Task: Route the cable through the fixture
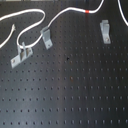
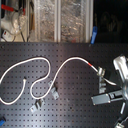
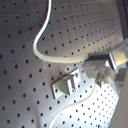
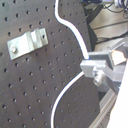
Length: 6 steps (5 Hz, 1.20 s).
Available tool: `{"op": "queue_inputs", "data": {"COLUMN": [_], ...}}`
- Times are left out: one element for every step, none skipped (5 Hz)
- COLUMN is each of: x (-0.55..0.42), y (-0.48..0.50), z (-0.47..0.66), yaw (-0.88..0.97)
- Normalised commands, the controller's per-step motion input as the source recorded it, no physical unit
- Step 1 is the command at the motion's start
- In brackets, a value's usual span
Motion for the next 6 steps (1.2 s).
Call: {"op": "queue_inputs", "data": {"x": [-0.022, -0.012, -0.128, -0.174, -0.161, -0.147], "y": [-0.010, 0.026, 0.157, 0.158, 0.174, 0.214], "z": [0.00, 0.00, 0.20, 0.36, 0.36, 0.36], "yaw": [0.00, 0.09, 0.37, 0.52, 0.51, 0.48]}}
